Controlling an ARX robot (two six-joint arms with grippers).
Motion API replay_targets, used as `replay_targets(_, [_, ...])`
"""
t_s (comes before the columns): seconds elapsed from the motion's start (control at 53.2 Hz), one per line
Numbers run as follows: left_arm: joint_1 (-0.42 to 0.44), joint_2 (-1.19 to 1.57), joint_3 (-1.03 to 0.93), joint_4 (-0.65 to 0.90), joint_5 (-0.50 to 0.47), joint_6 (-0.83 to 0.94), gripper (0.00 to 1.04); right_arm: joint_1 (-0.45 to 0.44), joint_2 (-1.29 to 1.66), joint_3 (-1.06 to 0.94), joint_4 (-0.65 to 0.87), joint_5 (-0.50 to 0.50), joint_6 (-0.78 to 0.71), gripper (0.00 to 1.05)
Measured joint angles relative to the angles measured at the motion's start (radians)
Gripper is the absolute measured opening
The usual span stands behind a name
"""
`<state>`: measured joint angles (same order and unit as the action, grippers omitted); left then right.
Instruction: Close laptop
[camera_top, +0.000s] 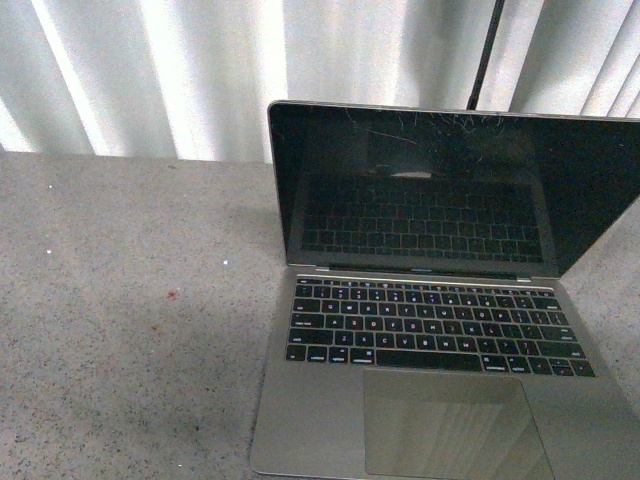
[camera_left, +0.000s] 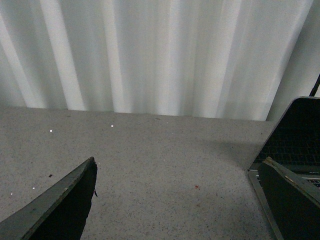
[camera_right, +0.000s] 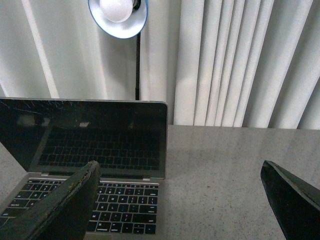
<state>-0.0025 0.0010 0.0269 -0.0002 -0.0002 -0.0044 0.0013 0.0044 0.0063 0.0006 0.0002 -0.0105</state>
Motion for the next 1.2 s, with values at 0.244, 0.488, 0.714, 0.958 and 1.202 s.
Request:
replay_targets(0.244, [0.0,0.0,0.0,0.0,0.0,0.0,0.98,0.0,0.0,0.0,0.0,0.0,0.0,0.97])
replay_targets(0.488, [0.0,0.0,0.0,0.0,0.0,0.0,0.98,0.0,0.0,0.0,0.0,0.0,0.0,0.97])
replay_targets(0.714, [0.0,0.0,0.0,0.0,0.0,0.0,0.98,0.0,0.0,0.0,0.0,0.0,0.0,0.97])
replay_targets(0.958, [0.0,0.0,0.0,0.0,0.0,0.0,0.98,0.0,0.0,0.0,0.0,0.0,0.0,0.97])
replay_targets(1.202, [-0.033,0.251,0.046,0.134,-0.111,-0.246,0.98,0.102,0.285,0.144,-0.131,0.285,0.129,0.97])
